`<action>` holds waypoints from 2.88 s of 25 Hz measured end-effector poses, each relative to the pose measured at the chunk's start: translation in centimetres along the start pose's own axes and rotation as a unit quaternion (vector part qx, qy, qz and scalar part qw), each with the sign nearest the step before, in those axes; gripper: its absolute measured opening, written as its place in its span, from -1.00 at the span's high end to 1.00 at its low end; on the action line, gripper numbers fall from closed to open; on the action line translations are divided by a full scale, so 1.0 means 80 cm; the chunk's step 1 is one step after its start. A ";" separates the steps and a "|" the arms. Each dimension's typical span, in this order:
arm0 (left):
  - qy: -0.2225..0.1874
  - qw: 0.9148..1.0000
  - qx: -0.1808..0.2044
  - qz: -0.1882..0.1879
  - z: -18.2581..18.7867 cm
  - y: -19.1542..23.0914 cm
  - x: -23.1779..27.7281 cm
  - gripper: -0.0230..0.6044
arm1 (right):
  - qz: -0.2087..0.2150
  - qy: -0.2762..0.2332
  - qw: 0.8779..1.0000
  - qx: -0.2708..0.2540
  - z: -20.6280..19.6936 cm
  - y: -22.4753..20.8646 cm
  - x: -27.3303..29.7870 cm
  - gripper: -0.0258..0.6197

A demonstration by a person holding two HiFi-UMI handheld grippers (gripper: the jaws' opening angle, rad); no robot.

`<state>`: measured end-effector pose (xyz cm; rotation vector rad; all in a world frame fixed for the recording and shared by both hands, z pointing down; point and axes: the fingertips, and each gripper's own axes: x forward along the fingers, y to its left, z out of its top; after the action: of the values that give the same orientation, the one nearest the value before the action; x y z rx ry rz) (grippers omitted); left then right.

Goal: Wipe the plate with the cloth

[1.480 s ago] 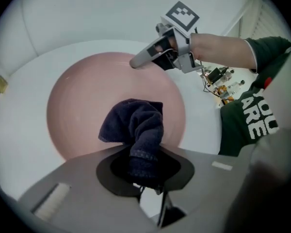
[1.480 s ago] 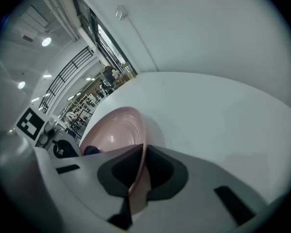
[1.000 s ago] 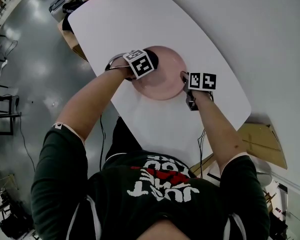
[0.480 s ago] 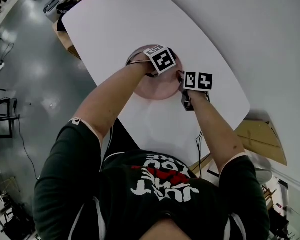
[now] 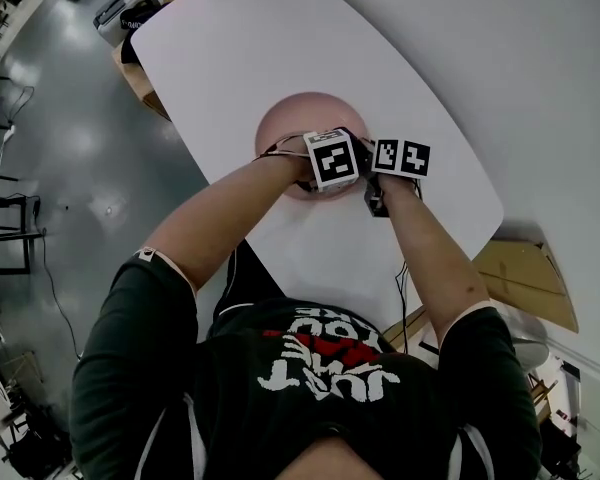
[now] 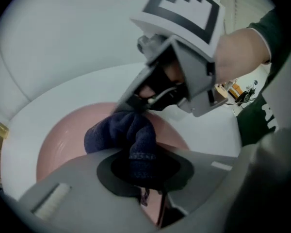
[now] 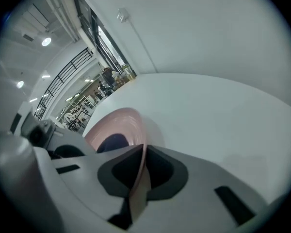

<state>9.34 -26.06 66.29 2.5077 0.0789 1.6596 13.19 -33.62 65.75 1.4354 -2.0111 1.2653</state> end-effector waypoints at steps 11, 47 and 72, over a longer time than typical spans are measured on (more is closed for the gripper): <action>0.066 0.994 -0.009 -0.083 -0.082 -0.058 -0.031 0.73 | -0.009 -0.005 1.000 -0.016 0.003 0.003 -0.001 0.86; 0.014 0.997 -0.065 0.038 -0.034 0.063 -0.017 0.73 | 0.018 0.035 0.999 0.021 -0.014 0.005 0.005 0.84; 0.017 0.984 -0.167 0.057 -0.161 0.045 -0.077 0.71 | 0.049 0.010 0.998 0.044 -0.015 0.007 -0.009 0.85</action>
<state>-5.01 -29.29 66.12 2.2695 -0.3187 1.6000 12.78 -32.15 65.63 1.3716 -2.0599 1.4189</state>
